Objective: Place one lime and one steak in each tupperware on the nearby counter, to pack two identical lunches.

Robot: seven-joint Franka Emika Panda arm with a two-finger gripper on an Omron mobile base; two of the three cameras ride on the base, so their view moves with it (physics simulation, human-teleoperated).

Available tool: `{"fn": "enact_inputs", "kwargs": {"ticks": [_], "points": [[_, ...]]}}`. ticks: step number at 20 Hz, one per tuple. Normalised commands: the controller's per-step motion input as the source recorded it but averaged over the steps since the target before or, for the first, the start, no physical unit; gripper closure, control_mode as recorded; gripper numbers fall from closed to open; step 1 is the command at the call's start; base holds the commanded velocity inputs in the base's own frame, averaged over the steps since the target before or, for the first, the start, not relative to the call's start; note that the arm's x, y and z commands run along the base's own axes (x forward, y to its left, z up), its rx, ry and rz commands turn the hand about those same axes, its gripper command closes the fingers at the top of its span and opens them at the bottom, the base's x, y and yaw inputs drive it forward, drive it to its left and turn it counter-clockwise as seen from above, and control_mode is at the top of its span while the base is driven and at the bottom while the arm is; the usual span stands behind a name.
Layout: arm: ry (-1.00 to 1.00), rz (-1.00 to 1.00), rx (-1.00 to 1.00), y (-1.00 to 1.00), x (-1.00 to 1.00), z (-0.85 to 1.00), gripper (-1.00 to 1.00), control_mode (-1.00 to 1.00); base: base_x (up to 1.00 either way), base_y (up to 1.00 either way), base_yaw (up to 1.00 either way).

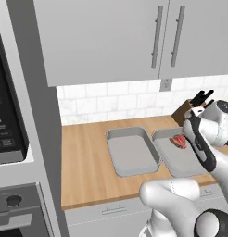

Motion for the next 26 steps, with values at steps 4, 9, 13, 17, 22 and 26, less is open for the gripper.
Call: {"fn": "enact_inputs", "kwargs": {"ticks": [4,9,13,17,22,26], "points": [[0.03,-0.1,-0.09,0.62,-0.47,0.02,-1.0,-1.0,0.0,0.0,0.0],[0.0,-0.05,-0.01,0.48,-0.61,0.04,-1.0,-1.0,0.0,0.0,0.0],[-0.04,-0.35,0.21,0.44,-0.14,0.26,-1.0,-1.0,0.0,0.0,0.0],[-0.12,-0.49,0.39,0.35,0.0,0.29,-1.0,-1.0,0.0,0.0,0.0],[-0.24,-0.56,0.47,0.33,0.0,0.21,-1.0,-1.0,0.0,0.0,0.0],[-0.24,-0.57,0.55,0.35,-0.13,0.22,-1.0,-1.0,0.0,0.0,0.0]]}}
